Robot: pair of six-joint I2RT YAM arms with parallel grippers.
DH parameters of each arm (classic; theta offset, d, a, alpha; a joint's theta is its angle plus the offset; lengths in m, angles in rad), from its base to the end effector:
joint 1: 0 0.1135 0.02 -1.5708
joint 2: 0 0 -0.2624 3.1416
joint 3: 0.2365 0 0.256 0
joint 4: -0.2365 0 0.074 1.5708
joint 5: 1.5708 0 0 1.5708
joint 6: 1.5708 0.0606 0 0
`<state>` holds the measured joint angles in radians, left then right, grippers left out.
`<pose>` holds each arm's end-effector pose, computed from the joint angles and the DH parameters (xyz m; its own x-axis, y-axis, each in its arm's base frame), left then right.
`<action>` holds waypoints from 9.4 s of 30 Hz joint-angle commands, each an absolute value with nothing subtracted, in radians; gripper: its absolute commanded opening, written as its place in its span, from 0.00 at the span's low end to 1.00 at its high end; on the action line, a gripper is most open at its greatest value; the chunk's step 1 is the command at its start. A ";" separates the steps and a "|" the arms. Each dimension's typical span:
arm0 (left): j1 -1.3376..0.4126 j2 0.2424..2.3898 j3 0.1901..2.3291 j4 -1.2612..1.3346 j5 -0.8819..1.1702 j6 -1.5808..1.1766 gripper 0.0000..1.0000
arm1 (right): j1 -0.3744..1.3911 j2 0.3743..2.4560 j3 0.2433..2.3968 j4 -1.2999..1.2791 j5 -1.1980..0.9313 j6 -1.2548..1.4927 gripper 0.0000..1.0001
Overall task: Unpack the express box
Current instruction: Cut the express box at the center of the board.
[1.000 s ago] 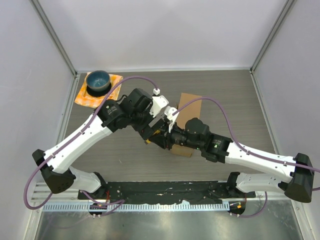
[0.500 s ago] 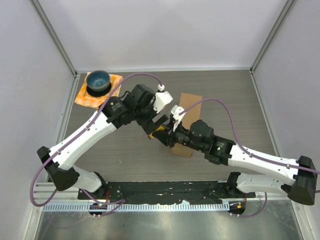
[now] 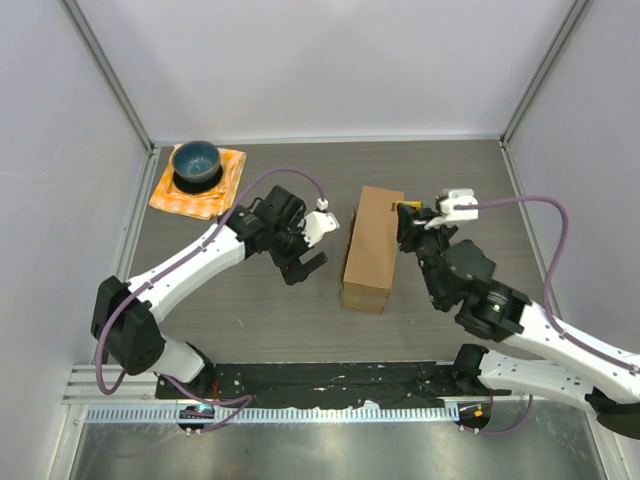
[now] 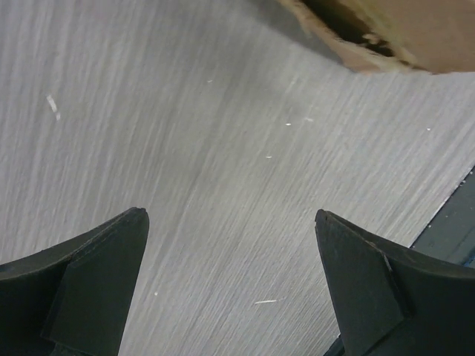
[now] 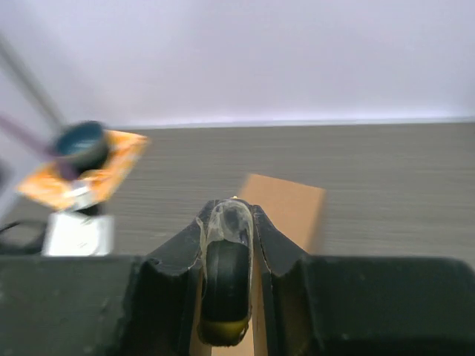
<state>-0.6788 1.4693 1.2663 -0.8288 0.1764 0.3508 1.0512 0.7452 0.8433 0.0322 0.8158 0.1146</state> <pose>0.2407 -0.2079 0.2684 -0.3908 0.7499 -0.5338 0.8759 0.4813 0.0350 0.1294 0.1374 0.3905 0.0371 0.2226 -0.9742 -0.2421 0.9478 0.2074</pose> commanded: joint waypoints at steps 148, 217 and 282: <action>-0.802 1.549 1.198 -0.707 0.262 1.046 1.00 | 1.246 1.065 0.167 1.049 0.414 -0.264 0.01; -0.839 1.528 1.203 -0.815 0.316 1.014 0.95 | 1.324 1.232 0.238 0.672 0.765 -0.028 0.01; -0.822 1.569 1.101 -0.673 0.334 0.928 0.86 | 1.399 1.456 0.537 -0.083 0.380 0.564 0.01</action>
<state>-0.7731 1.5166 1.1519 -0.4892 0.1043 1.1225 1.3891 1.3891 0.6006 0.2131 0.6868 0.5041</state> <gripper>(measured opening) 0.862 0.239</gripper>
